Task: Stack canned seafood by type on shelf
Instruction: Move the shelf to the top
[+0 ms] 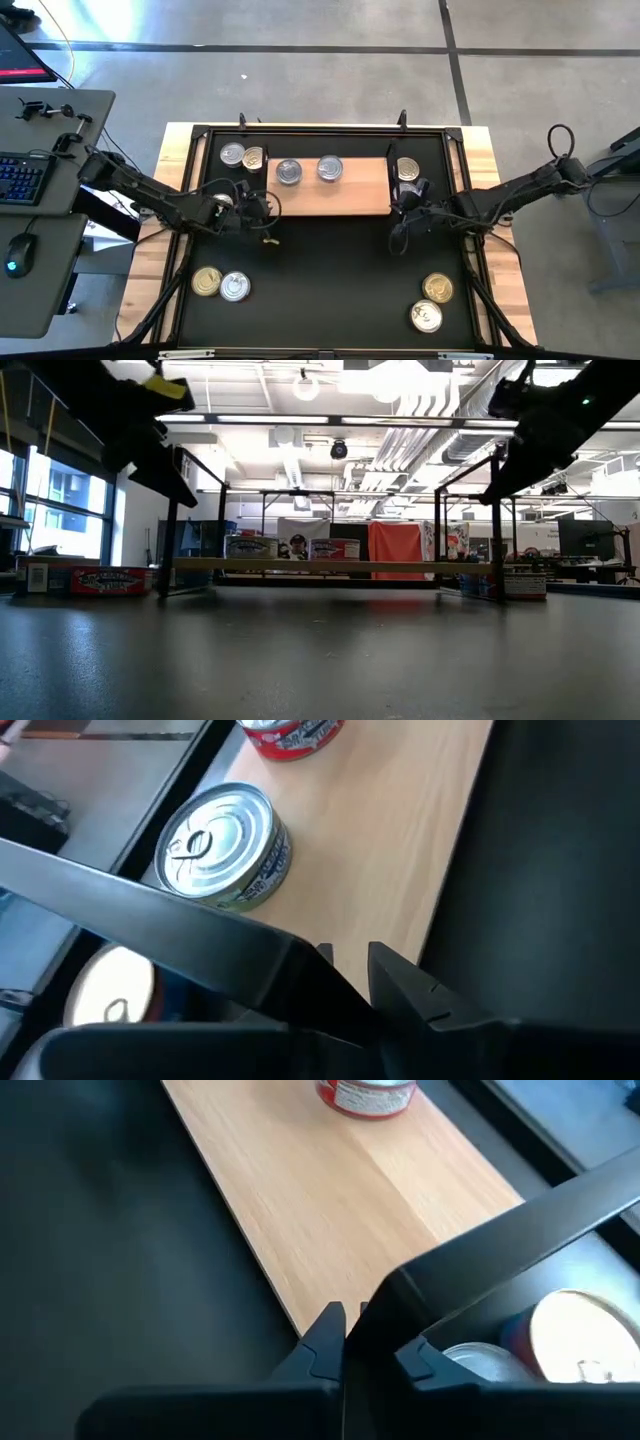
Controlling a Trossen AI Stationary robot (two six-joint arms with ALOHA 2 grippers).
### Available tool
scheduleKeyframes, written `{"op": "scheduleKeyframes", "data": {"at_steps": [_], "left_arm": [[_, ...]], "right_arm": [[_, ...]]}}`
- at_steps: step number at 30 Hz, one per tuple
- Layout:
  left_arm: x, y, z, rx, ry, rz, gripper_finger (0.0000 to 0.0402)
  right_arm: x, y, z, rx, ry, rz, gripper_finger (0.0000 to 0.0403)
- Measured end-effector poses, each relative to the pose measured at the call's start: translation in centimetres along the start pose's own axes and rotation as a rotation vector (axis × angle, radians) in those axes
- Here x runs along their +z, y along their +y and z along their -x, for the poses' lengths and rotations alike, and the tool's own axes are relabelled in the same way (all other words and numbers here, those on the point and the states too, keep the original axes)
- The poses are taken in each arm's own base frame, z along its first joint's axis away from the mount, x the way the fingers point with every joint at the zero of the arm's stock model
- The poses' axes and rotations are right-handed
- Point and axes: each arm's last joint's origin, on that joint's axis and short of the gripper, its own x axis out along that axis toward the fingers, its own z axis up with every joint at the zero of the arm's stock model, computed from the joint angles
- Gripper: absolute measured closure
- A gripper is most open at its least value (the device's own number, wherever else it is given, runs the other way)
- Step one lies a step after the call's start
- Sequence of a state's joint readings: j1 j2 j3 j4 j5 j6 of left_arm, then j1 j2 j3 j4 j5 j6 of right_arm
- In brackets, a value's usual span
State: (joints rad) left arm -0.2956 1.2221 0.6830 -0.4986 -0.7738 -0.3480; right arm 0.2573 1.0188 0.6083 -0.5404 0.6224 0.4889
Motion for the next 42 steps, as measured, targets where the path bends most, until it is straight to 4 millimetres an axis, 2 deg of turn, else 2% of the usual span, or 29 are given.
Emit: {"op": "scheduleKeyframes", "data": {"at_steps": [6,17,22,33,42], "left_arm": [[0.6,1.6,-1.5,0.049,0.021,-0.038,0.0358],[1.7,4.2,-3.8,0.005,0.033,-0.082,0.0359],[1.8,5.7,-4.8,-0.03,0.058,-0.051,0.0359],[1.8,8.0,-6.1,-0.081,0.073,-0.006,0.036],[1.6,9.1,-6.6,-0.085,0.083,0.035,0.036]], "right_arm": [[0.8,-1.6,-1.1,-0.049,0.016,-0.014,0.0388],[1.4,-3.5,-2.2,-0.076,0.05,-0.074,0.0387],[1.6,-4.1,-2.5,-0.075,0.058,-0.106,0.0386],[2.0,-5.3,-3.1,-0.061,0.073,-0.175,0.0386],[2.2,-6.0,-3.3,-0.074,0.068,-0.152,0.0386]]}}
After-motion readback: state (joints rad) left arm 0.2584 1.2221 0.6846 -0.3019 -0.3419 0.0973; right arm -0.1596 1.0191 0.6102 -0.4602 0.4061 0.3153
